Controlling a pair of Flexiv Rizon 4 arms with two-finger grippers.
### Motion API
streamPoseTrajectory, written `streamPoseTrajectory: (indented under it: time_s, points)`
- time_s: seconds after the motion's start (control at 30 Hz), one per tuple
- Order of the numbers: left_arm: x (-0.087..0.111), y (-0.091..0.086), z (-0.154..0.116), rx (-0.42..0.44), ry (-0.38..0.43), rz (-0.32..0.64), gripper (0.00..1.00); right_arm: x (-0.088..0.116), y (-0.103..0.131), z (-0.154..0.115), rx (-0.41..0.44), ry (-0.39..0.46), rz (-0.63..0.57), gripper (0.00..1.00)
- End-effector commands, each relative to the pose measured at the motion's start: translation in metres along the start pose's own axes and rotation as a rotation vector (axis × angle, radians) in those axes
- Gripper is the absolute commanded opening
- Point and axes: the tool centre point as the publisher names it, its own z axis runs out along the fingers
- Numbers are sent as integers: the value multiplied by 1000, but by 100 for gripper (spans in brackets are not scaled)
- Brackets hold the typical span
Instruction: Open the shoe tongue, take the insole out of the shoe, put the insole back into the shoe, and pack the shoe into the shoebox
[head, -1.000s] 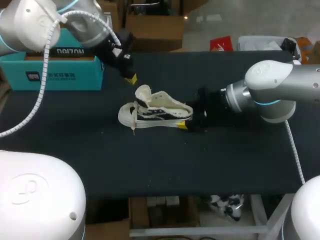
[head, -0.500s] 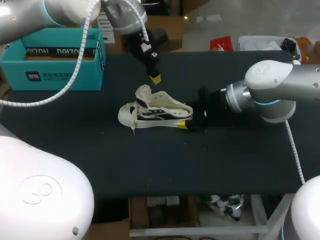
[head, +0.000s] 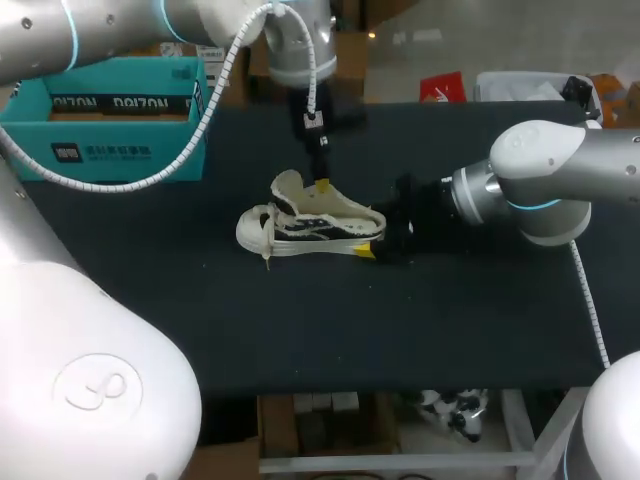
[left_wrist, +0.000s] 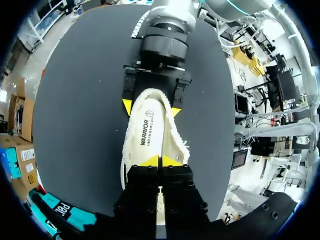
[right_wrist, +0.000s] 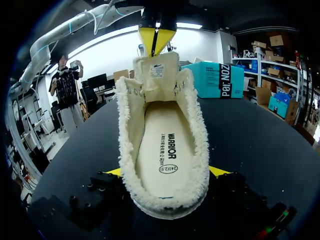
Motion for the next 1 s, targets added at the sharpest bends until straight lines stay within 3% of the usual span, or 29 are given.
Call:
streamPoseTrajectory:
  time_s: [0.03,0.63,1.0]
  points:
    - [-7,0,20,-14,11,100,0,-2,-7,4,-3,2,0,0]
    - [-12,11,85,-31,7,199,0,-2,-7,4,-3,2,0,0]
    - [-5,18,84,-22,31,238,0,-2,-7,4,-3,2,0,0]
